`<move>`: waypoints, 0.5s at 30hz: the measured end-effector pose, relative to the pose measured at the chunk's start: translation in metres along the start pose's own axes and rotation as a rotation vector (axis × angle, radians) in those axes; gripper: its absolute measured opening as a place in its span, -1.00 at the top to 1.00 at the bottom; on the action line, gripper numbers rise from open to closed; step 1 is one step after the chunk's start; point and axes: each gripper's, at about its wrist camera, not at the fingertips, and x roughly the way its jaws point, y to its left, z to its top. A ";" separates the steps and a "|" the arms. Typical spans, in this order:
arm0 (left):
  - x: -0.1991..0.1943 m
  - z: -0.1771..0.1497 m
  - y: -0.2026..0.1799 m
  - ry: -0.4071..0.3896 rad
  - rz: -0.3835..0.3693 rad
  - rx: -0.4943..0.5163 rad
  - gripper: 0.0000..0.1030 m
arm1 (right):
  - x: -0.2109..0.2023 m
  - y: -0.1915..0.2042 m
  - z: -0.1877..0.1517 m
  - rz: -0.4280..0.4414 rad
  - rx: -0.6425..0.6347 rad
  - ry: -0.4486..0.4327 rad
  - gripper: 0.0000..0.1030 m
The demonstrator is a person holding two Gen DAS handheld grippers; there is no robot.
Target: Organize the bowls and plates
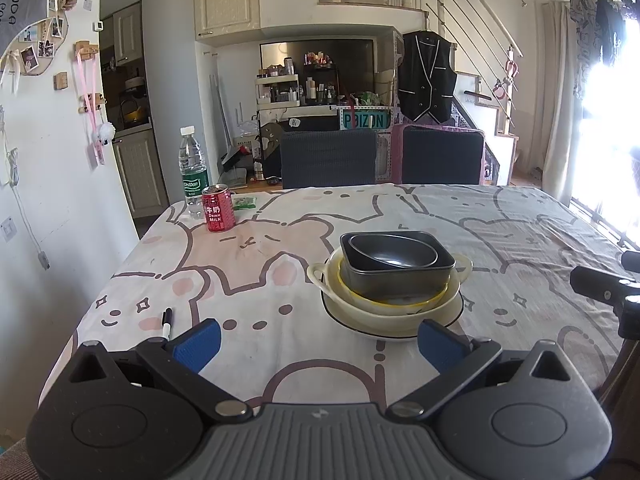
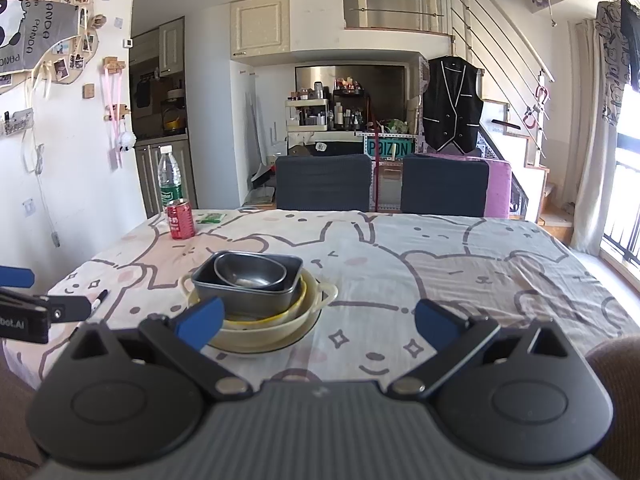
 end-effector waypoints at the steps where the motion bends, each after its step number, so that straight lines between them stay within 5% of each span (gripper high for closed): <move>1: 0.000 0.000 0.000 0.000 -0.001 0.001 -1.00 | 0.000 0.000 0.000 0.000 0.000 -0.001 -0.99; 15: 0.001 0.000 -0.002 0.003 0.000 0.004 -1.00 | 0.000 0.001 0.000 0.001 -0.001 0.000 -0.99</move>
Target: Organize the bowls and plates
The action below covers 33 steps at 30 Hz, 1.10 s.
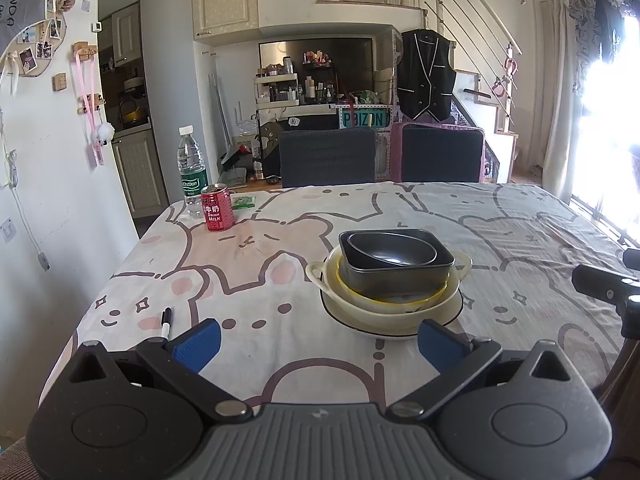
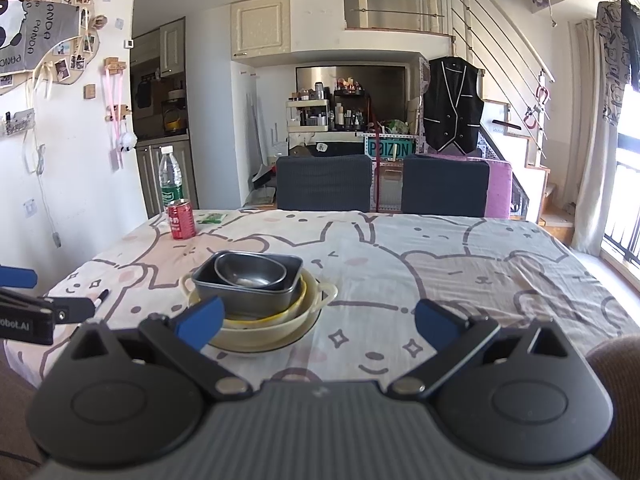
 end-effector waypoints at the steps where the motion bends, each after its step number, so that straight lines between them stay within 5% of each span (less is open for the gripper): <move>1: 0.000 0.000 0.000 0.000 0.000 0.000 -1.00 | 0.000 0.000 0.000 0.000 -0.001 0.000 -0.99; 33: 0.000 0.000 0.000 -0.001 0.001 0.000 -1.00 | -0.001 0.003 -0.001 -0.001 -0.003 0.000 -0.99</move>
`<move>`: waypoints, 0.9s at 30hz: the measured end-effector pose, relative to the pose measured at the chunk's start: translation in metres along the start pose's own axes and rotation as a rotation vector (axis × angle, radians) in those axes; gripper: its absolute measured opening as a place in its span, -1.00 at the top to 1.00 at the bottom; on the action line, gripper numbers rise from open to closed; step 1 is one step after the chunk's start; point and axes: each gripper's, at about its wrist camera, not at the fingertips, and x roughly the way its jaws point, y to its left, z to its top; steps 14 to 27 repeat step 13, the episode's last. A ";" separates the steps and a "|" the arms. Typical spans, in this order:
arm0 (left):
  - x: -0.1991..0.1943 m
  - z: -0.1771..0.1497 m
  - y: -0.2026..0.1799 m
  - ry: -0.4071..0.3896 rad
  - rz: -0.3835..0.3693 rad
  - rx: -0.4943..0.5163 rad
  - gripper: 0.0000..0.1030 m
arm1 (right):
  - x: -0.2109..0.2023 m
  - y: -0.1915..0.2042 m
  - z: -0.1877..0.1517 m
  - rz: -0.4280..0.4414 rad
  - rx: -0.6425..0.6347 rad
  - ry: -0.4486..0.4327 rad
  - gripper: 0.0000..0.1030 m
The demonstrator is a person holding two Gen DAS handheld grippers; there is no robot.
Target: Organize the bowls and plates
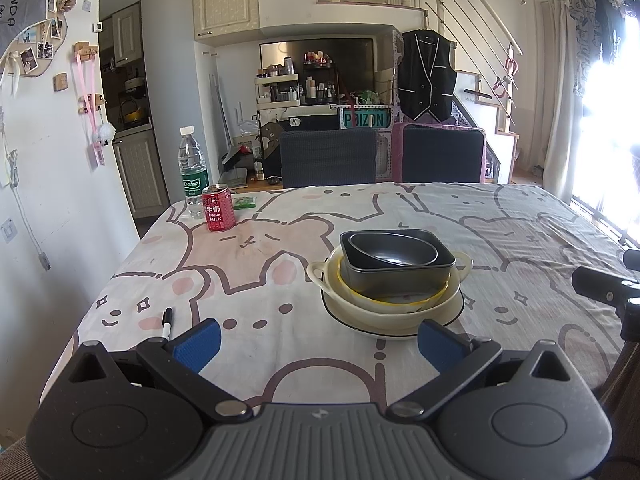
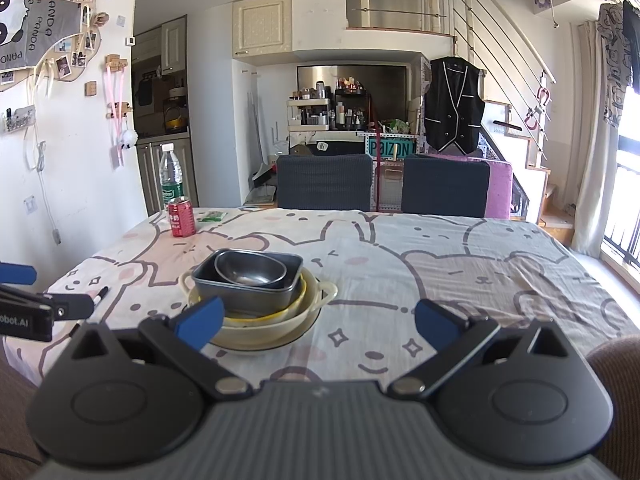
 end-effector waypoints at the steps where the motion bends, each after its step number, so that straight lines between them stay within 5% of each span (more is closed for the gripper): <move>1: 0.000 0.000 0.000 0.000 0.000 0.000 -1.00 | 0.000 0.000 0.000 0.000 0.000 0.000 -0.99; 27: 0.001 0.000 0.003 0.003 0.019 -0.001 -1.00 | 0.000 0.001 0.000 -0.001 0.000 0.000 -0.99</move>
